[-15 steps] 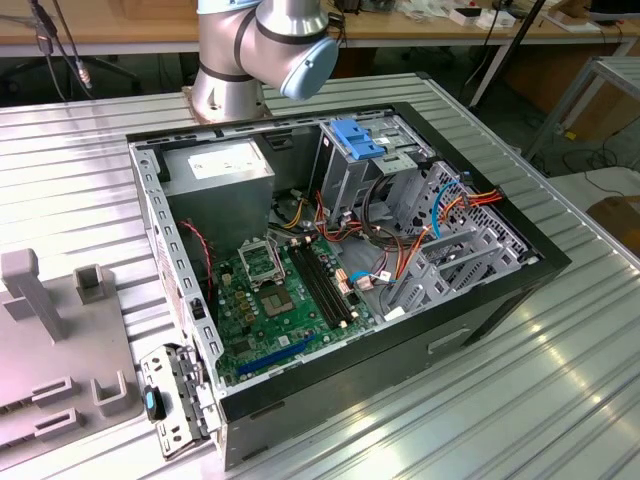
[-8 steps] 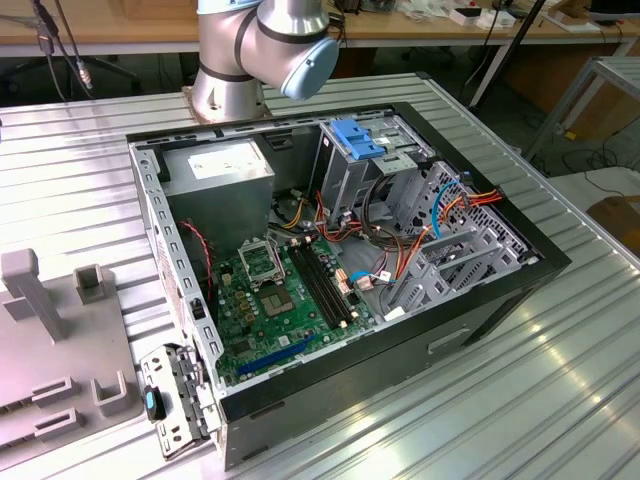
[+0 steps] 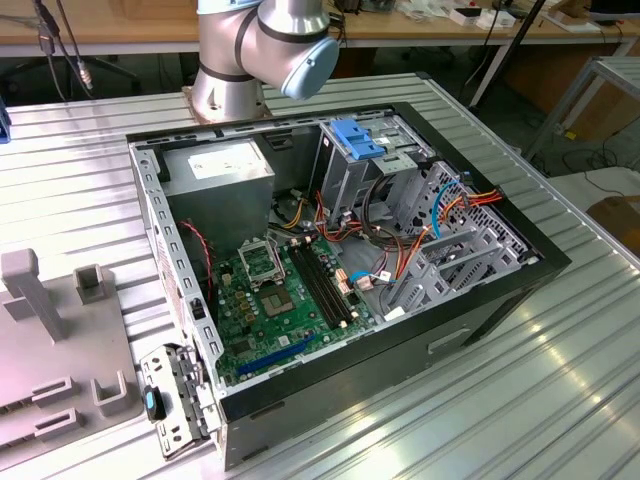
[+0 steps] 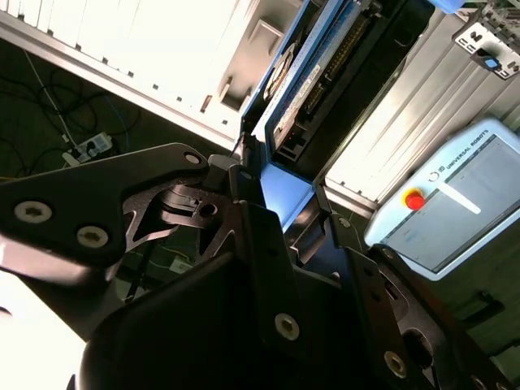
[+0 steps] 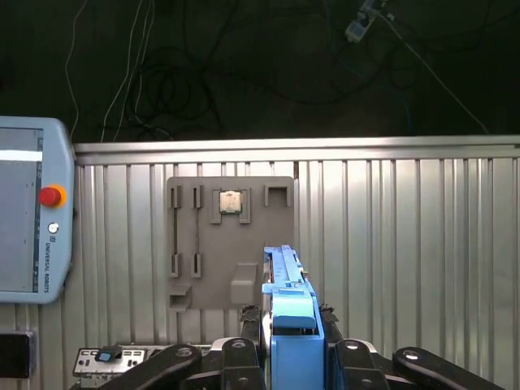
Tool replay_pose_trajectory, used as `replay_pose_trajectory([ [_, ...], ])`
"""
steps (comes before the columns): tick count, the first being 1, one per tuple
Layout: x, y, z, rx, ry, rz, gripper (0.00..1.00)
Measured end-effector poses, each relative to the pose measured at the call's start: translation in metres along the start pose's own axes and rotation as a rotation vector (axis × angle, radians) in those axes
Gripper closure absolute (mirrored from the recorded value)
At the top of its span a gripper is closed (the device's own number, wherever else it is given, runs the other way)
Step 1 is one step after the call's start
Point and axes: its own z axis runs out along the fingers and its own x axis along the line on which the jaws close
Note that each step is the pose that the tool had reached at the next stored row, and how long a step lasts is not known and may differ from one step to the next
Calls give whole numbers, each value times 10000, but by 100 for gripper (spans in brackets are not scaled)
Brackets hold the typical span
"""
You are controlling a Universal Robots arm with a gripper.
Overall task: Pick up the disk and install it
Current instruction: 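Pick up the disk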
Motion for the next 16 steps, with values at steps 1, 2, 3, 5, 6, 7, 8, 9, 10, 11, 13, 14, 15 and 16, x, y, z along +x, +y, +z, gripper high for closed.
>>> replay_pose_trajectory([
  [1,0,-13,0,0,0,0,63],
  [2,0,-22,0,0,0,-1,63],
  [3,0,-37,0,1,-1,-1,63],
  [5,0,-57,0,0,0,-1,63],
  [6,0,-80,0,0,0,0,63],
  [7,-1,-104,0,0,0,-1,63],
  [8,-1,-136,0,0,0,-1,63],
  [9,0,-157,0,0,0,-1,63],
  [10,0,-173,0,1,0,0,63],
  [11,0,-189,0,0,0,-1,63],
  [13,1,-232,0,0,0,-1,63],
  [14,0,-258,1,0,0,-1,63],
  [15,1,-287,1,0,0,0,63],
  [16,1,-307,2,1,-1,0,63],
])
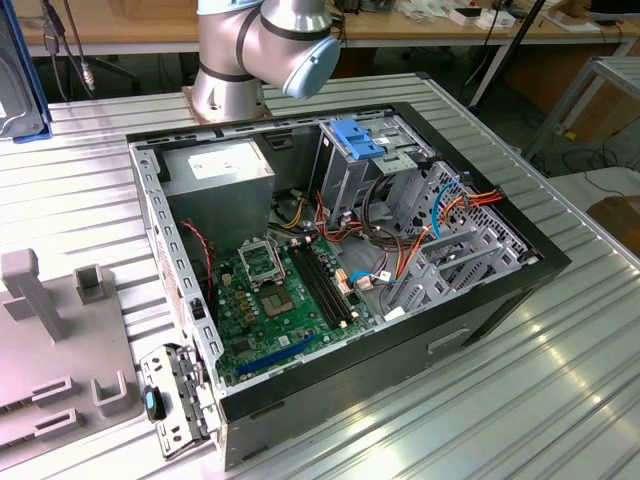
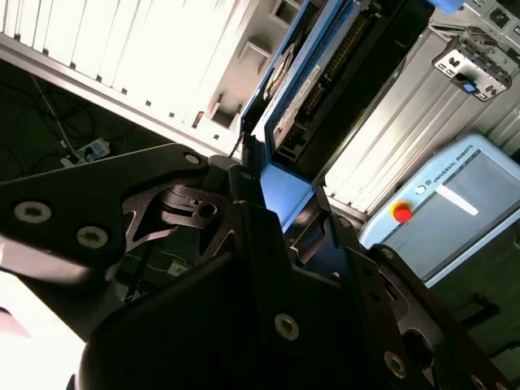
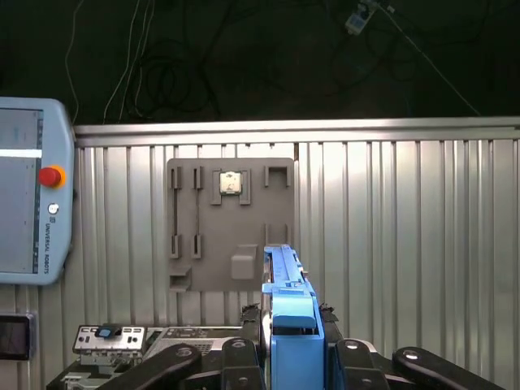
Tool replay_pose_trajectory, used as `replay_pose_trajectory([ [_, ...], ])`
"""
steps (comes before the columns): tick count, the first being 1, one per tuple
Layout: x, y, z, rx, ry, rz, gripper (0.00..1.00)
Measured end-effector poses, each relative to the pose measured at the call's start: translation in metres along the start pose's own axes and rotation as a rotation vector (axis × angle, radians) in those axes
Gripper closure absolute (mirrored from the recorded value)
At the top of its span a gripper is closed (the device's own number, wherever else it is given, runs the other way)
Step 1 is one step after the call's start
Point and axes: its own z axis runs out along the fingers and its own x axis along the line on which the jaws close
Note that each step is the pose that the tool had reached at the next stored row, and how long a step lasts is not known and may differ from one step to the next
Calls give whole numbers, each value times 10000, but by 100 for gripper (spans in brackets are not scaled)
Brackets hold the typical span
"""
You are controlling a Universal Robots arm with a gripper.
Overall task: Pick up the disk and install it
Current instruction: 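Pick up the disk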
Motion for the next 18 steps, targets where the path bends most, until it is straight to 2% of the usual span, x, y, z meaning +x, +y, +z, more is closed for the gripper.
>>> replay_pose_trajectory([
  [3,0,-49,0,-1,1,-1,63],
  [5,-2,-116,0,-1,1,-1,63],
  [9,-3,-168,1,0,0,-1,63],
  [13,-4,-276,1,-1,0,-1,63],
  [18,-6,-346,1,-1,1,-1,63],
])
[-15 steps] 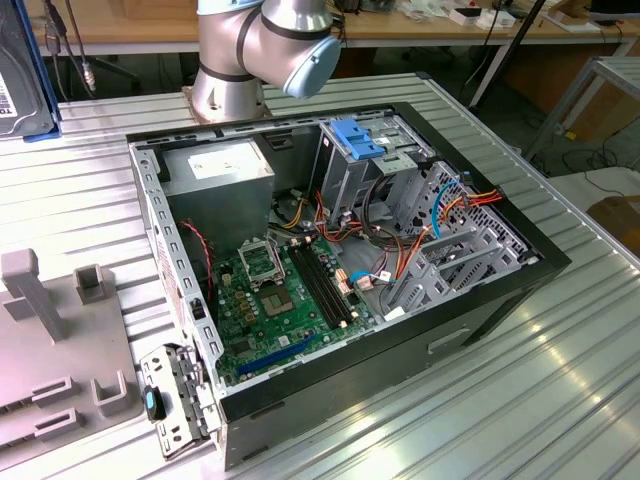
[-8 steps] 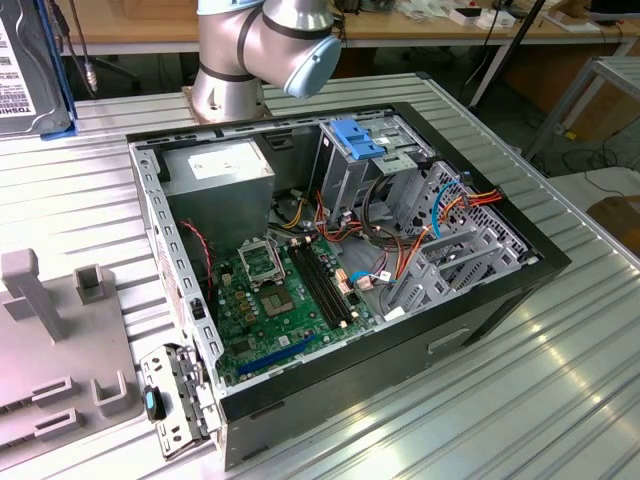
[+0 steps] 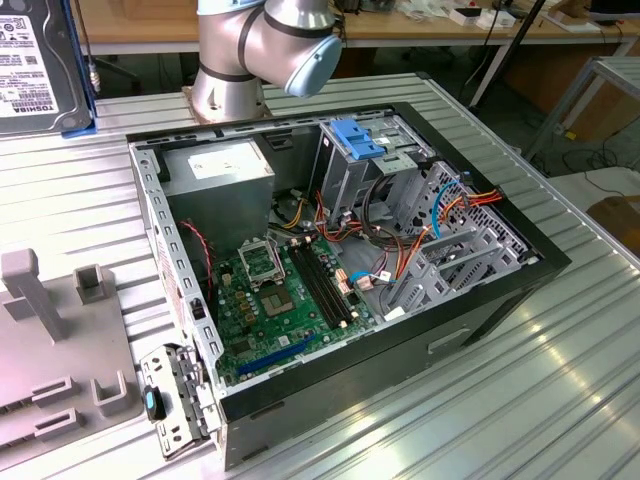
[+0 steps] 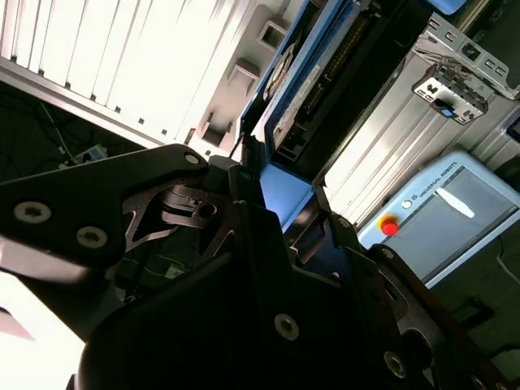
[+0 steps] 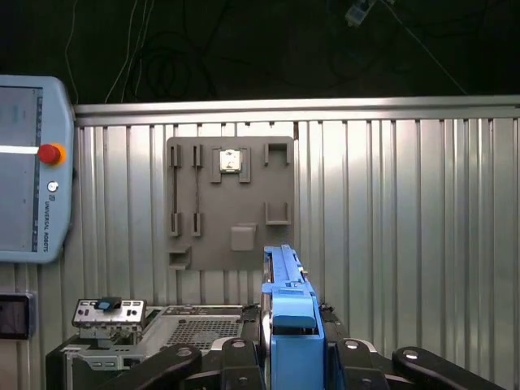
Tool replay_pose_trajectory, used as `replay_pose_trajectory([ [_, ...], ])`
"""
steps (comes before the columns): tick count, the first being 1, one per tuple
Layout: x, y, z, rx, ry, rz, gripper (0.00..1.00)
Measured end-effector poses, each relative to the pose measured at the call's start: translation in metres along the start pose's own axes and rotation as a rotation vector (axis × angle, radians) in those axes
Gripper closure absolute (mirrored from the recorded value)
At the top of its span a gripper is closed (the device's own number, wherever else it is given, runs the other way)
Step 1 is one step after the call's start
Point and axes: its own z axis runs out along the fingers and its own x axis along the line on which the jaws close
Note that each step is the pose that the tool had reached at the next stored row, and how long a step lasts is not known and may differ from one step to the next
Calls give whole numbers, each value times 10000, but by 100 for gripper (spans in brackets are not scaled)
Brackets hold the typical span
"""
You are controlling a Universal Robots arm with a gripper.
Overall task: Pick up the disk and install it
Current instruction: 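Pick up the disk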
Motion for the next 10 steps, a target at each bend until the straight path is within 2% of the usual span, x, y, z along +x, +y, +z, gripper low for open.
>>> replay_pose_trajectory([
  [10,-3,-174,2,1,-1,0,63],
])
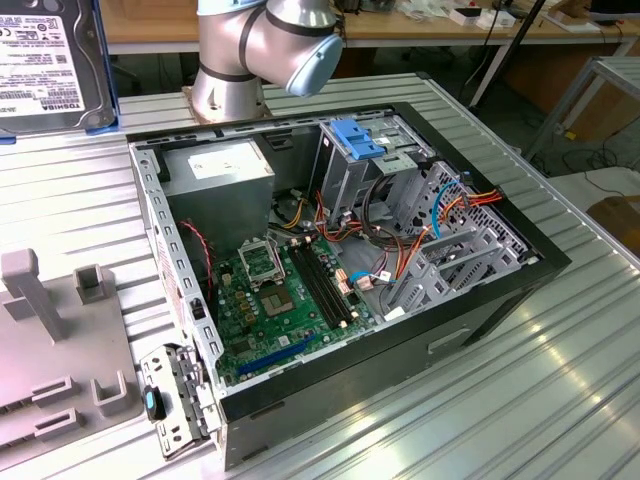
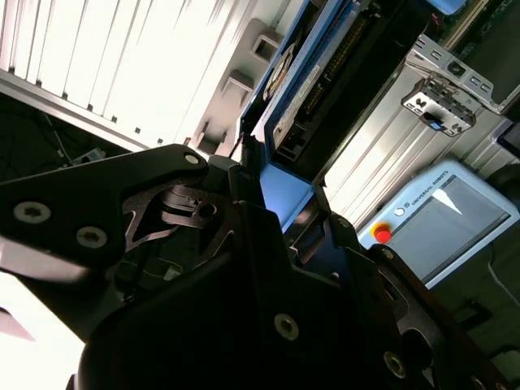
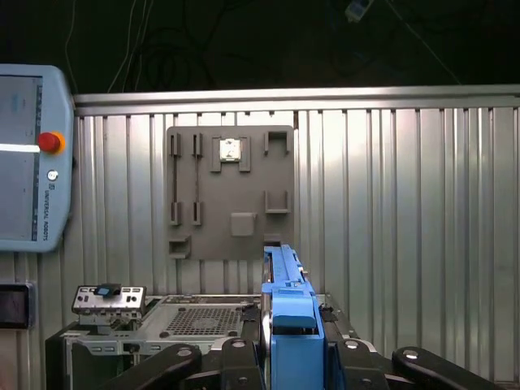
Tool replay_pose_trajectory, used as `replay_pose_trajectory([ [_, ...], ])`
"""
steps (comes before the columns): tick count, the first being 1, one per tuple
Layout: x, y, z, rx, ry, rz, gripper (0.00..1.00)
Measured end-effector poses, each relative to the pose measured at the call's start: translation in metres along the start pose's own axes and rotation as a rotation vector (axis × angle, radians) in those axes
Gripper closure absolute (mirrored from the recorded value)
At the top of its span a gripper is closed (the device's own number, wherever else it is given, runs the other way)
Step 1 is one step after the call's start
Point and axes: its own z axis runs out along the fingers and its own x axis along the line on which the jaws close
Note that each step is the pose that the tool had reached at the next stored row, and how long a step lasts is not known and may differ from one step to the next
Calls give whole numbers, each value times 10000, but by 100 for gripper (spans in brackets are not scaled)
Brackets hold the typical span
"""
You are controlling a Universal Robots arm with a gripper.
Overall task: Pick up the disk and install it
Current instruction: 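Pick up the disk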
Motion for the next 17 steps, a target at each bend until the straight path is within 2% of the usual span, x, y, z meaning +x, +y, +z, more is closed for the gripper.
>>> replay_pose_trajectory([
  [9,-2,-166,3,-1,0,0,63],
  [15,-5,-301,8,-1,0,0,63],
  [17,-6,-364,9,-1,0,0,63],
])
